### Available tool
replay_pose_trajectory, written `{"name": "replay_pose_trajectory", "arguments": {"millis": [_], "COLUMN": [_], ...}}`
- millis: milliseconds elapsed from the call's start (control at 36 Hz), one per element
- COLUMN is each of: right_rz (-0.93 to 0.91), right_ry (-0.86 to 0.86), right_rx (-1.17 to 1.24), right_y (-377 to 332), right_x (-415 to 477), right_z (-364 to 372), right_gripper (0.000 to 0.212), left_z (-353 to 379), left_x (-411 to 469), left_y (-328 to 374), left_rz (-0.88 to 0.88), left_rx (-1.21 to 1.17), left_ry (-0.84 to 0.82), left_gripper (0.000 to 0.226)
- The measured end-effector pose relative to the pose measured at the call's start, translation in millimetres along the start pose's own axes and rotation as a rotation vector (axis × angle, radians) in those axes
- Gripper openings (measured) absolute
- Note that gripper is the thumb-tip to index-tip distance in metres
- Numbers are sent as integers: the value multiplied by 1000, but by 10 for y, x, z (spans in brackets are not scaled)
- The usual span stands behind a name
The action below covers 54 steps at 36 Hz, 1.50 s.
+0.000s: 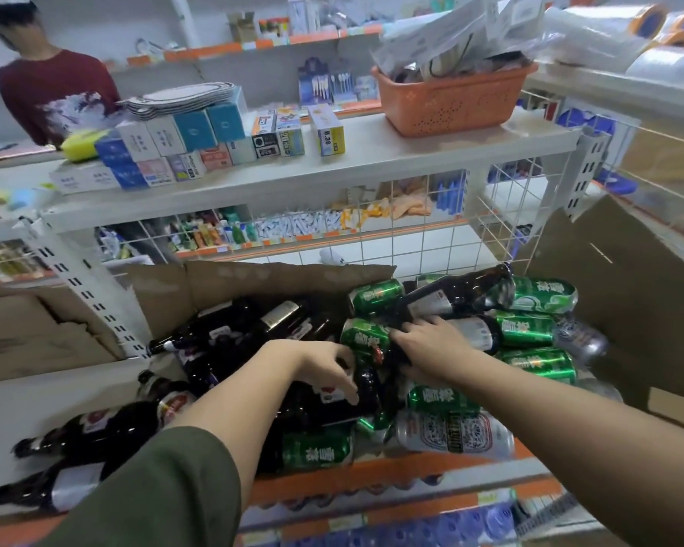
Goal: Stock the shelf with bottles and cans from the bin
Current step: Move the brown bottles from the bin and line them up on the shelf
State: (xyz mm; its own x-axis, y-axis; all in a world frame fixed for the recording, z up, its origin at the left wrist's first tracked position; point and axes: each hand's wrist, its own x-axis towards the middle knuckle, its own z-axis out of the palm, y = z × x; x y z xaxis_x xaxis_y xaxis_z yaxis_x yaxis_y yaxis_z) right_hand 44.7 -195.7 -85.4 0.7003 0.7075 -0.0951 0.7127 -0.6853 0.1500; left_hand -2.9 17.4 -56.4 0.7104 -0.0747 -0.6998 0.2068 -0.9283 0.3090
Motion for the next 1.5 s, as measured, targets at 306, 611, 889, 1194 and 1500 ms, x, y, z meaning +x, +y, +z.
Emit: {"name": "replay_pose_trajectory", "arguments": {"millis": [306, 611, 889, 1194, 1500], "right_rz": [-1, 21, 140, 312, 409], "right_ry": [33, 20, 53, 141, 263], "right_rx": [-17, -1, 186, 474, 819], "right_y": [13, -24, 44, 149, 280], "right_x": [32, 12, -3, -70, -34], "right_z": [120, 80, -200, -594, -950], "right_gripper": [49, 45, 42, 37, 30], "left_z": [236, 298, -70, -336, -286], "left_x": [29, 63, -218, -517, -660], "left_y": [-51, -129, 24, -43, -163], "left_rz": [-37, 58, 102, 36, 33], "left_rx": [328, 321, 320, 95, -692], "left_ry": [9, 138, 228, 330, 358], "left_gripper": [121, 77, 65, 65, 58]}}
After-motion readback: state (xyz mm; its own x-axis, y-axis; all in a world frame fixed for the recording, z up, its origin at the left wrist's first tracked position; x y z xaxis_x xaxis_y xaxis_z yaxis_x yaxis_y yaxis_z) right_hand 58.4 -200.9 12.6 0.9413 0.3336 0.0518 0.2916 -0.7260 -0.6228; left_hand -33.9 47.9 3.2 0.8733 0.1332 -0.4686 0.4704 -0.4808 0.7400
